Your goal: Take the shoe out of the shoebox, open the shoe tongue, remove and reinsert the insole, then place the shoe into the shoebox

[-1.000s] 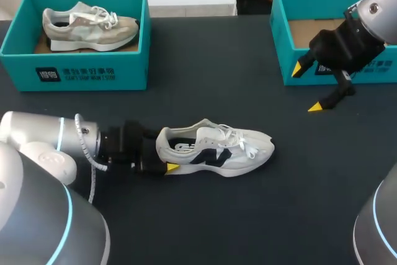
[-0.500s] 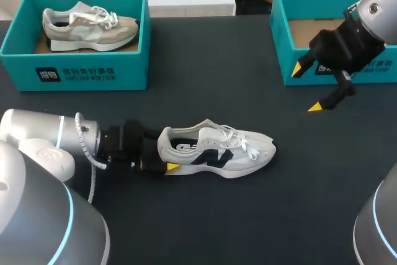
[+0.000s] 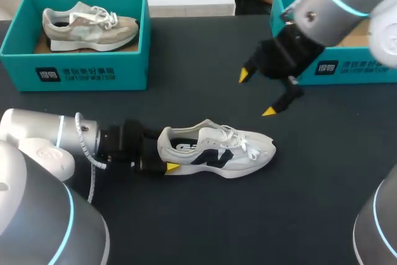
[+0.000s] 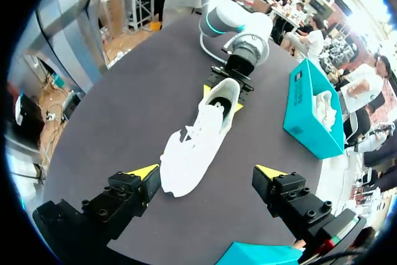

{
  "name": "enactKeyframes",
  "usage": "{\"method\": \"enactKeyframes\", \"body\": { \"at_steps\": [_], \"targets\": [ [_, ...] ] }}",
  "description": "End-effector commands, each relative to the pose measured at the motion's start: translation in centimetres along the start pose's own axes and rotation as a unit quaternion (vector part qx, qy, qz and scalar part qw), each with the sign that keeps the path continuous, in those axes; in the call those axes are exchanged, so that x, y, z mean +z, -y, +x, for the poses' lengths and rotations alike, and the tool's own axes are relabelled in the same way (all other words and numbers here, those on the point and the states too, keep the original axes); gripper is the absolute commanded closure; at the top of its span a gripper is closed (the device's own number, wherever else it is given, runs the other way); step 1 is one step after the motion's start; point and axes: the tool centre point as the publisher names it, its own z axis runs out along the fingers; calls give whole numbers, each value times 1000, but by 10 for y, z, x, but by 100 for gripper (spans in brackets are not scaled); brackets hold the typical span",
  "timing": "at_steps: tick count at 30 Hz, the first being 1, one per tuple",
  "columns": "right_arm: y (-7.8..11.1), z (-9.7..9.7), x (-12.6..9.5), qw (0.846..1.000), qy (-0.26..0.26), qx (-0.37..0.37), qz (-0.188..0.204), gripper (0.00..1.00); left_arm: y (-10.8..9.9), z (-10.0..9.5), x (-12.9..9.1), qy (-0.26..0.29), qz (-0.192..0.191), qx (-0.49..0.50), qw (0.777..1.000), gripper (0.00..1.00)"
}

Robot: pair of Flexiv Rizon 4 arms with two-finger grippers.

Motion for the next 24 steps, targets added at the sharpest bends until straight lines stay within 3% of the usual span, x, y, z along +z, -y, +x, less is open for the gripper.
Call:
{"method": "enactKeyframes", "body": {
  "at_steps": [1,3,7,8,10,11,12,24],
  "targets": [
    [-15,-43,30,996,-70,-61,19,0,0,1,0,0,0,0,1000,100],
    [-12,-41,30,996,-87,-31,8,0,0,1,0,0,0,0,1000,100],
    [-8,-30,29,980,-111,160,-35,0,0,1,0,0,0,0,1000,100],
    [-9,-28,29,971,-84,222,-42,0,0,1,0,0,0,0,1000,100],
    [-10,-22,30,943,23,327,-58,0,0,1,0,0,0,0,1000,100],
    [-10,-18,30,926,57,371,-44,0,0,1,0,0,0,0,1000,100],
    [-10,-15,32,916,93,387,-55,0,0,1,0,0,0,0,1000,100],
    [-10,-15,32,916,93,387,-55,0,0,1,0,0,0,0,1000,100]
  ]
}}
